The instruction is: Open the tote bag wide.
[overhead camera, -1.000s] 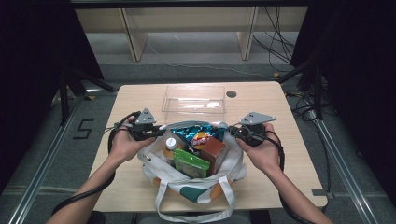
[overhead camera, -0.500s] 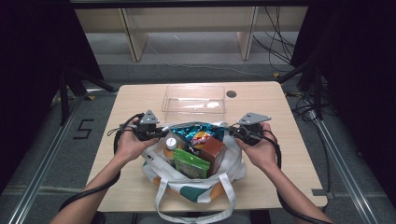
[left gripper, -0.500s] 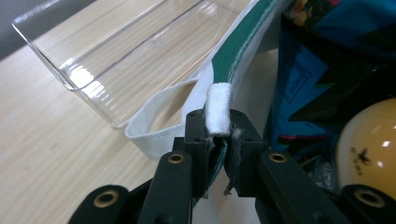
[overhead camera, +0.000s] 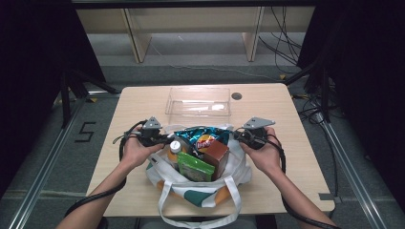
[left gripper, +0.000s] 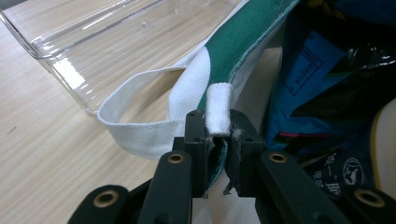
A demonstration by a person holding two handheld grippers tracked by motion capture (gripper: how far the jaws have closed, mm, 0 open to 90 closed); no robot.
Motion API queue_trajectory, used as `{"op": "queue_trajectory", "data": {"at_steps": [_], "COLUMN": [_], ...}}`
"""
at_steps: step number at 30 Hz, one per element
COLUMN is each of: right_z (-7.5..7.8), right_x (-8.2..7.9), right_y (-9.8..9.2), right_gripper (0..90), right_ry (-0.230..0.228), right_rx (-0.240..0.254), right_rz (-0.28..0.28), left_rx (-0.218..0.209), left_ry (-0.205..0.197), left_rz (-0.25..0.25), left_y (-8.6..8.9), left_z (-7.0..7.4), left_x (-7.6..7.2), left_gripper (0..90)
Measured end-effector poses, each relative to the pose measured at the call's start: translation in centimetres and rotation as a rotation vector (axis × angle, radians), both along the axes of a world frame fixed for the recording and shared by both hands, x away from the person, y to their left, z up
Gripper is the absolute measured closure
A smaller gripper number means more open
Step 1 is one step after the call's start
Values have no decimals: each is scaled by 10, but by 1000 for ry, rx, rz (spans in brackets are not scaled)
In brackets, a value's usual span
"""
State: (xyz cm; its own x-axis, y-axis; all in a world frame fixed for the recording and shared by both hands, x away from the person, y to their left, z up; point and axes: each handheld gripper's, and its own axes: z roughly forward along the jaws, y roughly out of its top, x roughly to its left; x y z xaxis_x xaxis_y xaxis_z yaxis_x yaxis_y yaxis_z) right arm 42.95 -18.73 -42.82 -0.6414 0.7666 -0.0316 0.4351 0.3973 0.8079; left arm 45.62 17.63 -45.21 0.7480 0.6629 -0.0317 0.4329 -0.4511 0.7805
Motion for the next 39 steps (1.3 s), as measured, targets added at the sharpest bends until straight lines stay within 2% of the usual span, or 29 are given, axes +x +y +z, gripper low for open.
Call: {"op": "queue_trajectory", "data": {"at_steps": [2,6,13,14,15,19,20,27,29,31,32,33,35,37,39], "right_z": [-2,-5,-8,-8,-10,-13,-14,-19,-21,-23,-24,-24,-24,-23,-22], "right_x": [2,3,4,5,5,6,5,7,7,8,8,8,9,7,8], "right_y": [-2,0,-1,-2,-1,-1,-1,0,-1,0,0,0,0,0,-1], "right_gripper": [874,877,879,879,879,880,880,881,881,881,881,882,881,869,854], "right_ry": [5,-10,0,-16,-23,-15,17,8,16,3,18,25,19,46,39], "right_rx": [-15,-16,-25,-34,-23,-30,-23,-28,-47,-44,-45,-42,-47,-41,-41], "right_rz": [11,5,10,12,2,5,0,-4,9,5,3,3,10,-3,2], "left_rx": [0,-4,-11,-7,-2,-2,2,5,6,11,17,12,12,3,-6], "left_ry": [-4,20,27,23,18,25,21,18,18,15,10,9,14,-4,-10], "left_rz": [-2,-5,4,0,-5,1,-2,-1,-1,2,-13,-7,-11,-7,1], "left_y": [0,0,-2,-1,-1,-2,-3,-4,-4,-5,-4,-5,-4,-3,-3], "left_z": [-1,-4,-6,-6,-6,-8,-8,-8,-8,-8,-8,-8,-7,-4,-3], "left_x": [1,2,2,2,2,3,3,2,2,1,2,2,2,0,-1], "left_gripper": [792,792,793,793,793,793,793,792,792,792,792,792,790,774,759]}}
